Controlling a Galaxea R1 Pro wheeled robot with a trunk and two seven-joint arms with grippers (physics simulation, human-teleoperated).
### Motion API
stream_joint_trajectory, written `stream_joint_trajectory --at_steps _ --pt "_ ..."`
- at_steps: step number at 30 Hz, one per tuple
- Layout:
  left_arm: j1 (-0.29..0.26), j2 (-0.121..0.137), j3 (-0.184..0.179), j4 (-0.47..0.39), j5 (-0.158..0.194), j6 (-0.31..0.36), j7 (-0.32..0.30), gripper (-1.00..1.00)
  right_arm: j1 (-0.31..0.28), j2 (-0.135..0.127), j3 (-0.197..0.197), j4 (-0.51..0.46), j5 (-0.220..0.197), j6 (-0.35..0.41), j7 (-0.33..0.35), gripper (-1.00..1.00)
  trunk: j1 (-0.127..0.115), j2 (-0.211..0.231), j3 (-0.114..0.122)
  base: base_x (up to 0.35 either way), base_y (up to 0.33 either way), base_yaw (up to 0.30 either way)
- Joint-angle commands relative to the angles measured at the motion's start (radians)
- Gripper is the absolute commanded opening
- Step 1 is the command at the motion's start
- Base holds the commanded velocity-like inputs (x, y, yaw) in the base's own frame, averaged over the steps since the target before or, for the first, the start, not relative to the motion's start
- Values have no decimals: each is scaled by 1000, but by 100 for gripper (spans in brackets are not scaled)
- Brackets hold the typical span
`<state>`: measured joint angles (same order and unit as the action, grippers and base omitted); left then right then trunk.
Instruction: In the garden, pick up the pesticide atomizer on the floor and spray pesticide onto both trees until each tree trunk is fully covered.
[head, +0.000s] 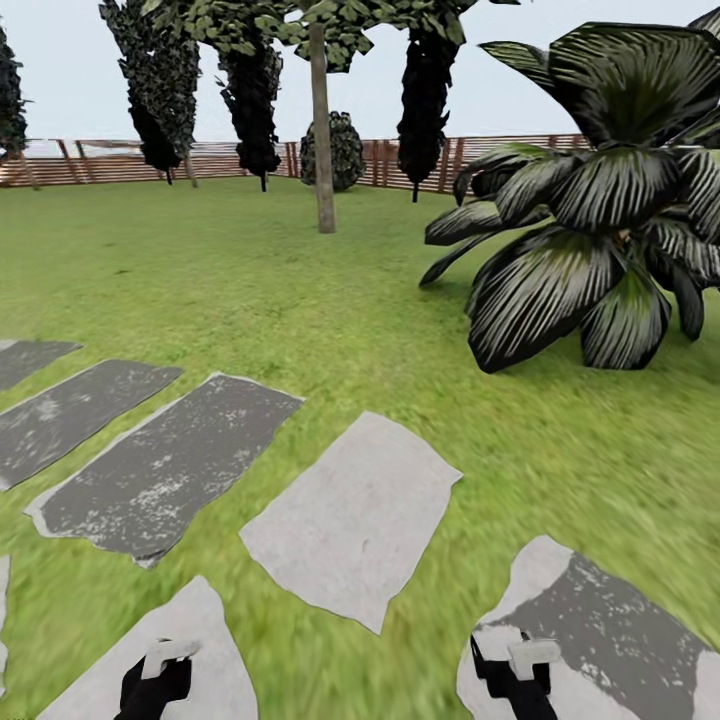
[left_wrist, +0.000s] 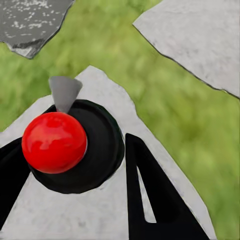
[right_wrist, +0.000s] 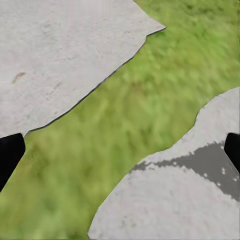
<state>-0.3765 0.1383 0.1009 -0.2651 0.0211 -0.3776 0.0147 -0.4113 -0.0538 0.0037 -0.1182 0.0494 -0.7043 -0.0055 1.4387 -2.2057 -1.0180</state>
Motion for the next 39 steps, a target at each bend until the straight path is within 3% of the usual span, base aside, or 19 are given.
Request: stream_joint_trajectory --at_steps 1,7,17,39 --pt "-1 0 0 1 2 -3 1 -100 3 0 -1 1 5 -19 -1 100 0 0 -1 281 216 274" --pt "-1 0 0 1 3 -4 1 -100 12 4 0 2 8 -72 3 100 0 0 -3 281 216 154" --pt "-1 0 0 1 2 -4 1 -100 12 13 1 68 6 -73 1 100 0 0 -3 281 216 8" --pt "-1 0 1 1 2 -3 1 -100 14 14 1 90 10 -72 8 100 0 0 -3 314 160 0"
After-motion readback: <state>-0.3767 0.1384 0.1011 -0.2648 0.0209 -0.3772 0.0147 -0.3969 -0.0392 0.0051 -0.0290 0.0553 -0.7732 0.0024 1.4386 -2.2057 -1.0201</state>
